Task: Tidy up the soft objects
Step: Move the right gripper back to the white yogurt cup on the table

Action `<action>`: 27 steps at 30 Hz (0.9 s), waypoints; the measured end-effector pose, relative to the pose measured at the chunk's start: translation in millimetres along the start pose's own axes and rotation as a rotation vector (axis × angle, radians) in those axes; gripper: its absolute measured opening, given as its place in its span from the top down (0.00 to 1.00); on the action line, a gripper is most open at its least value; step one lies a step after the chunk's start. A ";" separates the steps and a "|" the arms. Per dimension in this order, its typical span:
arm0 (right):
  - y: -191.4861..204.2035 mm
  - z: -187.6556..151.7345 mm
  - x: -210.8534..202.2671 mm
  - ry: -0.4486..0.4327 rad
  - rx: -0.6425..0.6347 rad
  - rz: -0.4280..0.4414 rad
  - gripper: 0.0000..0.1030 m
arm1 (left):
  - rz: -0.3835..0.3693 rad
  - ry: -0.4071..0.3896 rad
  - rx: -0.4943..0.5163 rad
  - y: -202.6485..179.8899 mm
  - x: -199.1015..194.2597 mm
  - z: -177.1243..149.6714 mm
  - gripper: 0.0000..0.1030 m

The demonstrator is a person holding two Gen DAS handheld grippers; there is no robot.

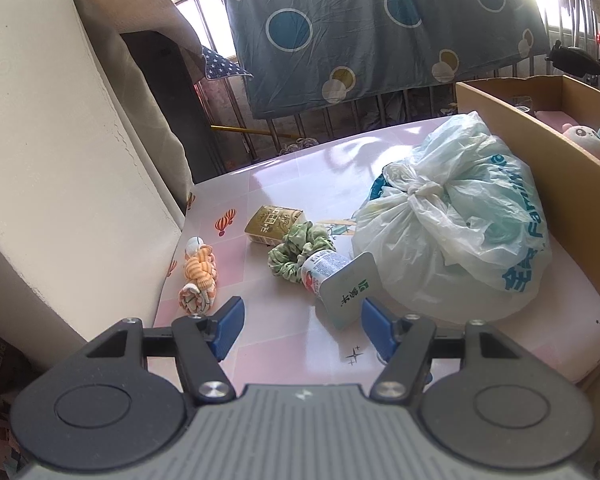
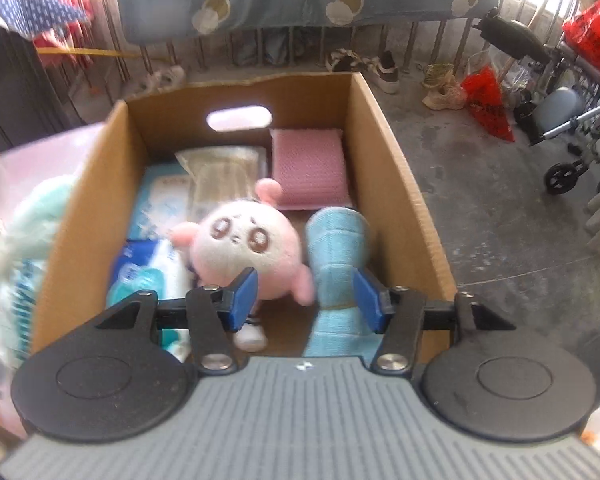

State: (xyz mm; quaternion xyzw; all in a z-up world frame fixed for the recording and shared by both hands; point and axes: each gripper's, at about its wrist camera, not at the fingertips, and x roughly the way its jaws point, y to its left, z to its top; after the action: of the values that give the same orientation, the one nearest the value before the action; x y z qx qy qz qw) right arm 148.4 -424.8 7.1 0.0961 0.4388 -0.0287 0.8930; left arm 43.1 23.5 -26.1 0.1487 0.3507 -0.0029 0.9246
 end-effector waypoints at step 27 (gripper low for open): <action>326.1 -88.0 19.8 0.057 -0.661 0.663 0.57 | -0.191 -0.041 0.002 32.7 34.3 -17.5 0.39</action>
State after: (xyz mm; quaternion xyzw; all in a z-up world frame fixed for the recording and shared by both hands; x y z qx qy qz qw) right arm 136.3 -87.3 -13.2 -0.0577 0.3944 0.4023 0.8242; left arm 61.3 63.0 -51.9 0.1155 0.3443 -0.0945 0.9269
